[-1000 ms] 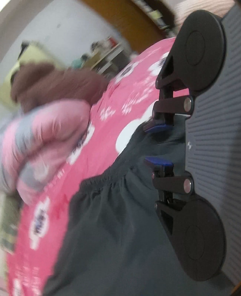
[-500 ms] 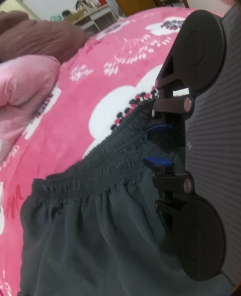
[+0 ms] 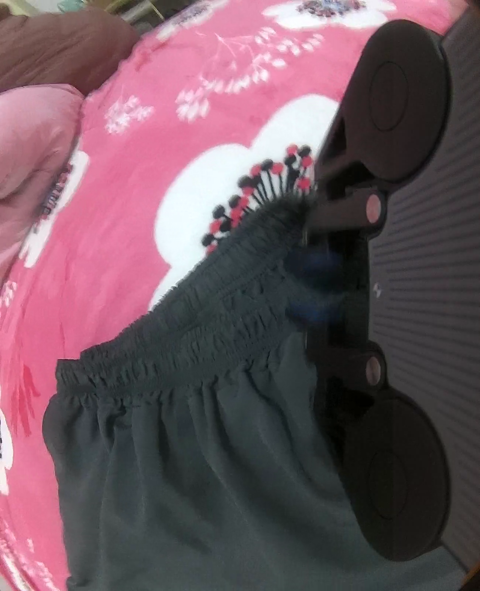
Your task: Fold clothes
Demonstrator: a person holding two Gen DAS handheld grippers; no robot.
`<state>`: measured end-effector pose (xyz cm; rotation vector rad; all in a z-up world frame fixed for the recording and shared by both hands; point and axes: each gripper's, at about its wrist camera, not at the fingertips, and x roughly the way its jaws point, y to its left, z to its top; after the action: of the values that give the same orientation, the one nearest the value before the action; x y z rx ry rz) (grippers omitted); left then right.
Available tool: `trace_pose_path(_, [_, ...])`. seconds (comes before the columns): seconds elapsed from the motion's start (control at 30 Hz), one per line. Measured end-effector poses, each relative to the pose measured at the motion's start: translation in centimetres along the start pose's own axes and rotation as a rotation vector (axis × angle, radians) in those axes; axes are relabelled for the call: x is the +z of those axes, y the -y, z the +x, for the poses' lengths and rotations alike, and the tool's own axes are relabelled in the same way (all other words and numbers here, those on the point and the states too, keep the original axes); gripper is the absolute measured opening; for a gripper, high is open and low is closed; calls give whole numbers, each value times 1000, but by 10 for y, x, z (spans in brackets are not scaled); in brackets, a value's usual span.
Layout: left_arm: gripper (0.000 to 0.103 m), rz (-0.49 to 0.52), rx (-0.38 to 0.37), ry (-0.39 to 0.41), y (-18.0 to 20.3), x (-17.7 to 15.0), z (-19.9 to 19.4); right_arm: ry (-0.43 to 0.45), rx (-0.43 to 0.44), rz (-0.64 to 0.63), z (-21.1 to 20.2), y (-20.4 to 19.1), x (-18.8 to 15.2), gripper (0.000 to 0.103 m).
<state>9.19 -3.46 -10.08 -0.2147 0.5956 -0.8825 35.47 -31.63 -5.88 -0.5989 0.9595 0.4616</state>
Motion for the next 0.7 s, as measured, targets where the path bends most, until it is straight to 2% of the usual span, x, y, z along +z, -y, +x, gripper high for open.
trace_pose_path(0.2, [56, 40, 77, 17, 8, 11, -4, 105, -171, -36, -25, -17, -4, 1])
trace_pose_path(0.3, [56, 47, 99, 18, 10, 16, -2, 128, -233, -34, -28, -15, -5, 1])
trace_pose_path(0.4, [56, 61, 118, 11, 11, 14, 1, 137, -187, -25, -24, -13, -6, 1])
trace_pose_path(0.5, [56, 53, 128, 1, 10, 13, 4, 138, -219, -63, -20, -16, -6, 1])
trace_pose_path(0.7, [56, 24, 117, 30, 10, 21, 2, 176, -304, -80, -19, -14, -4, 1])
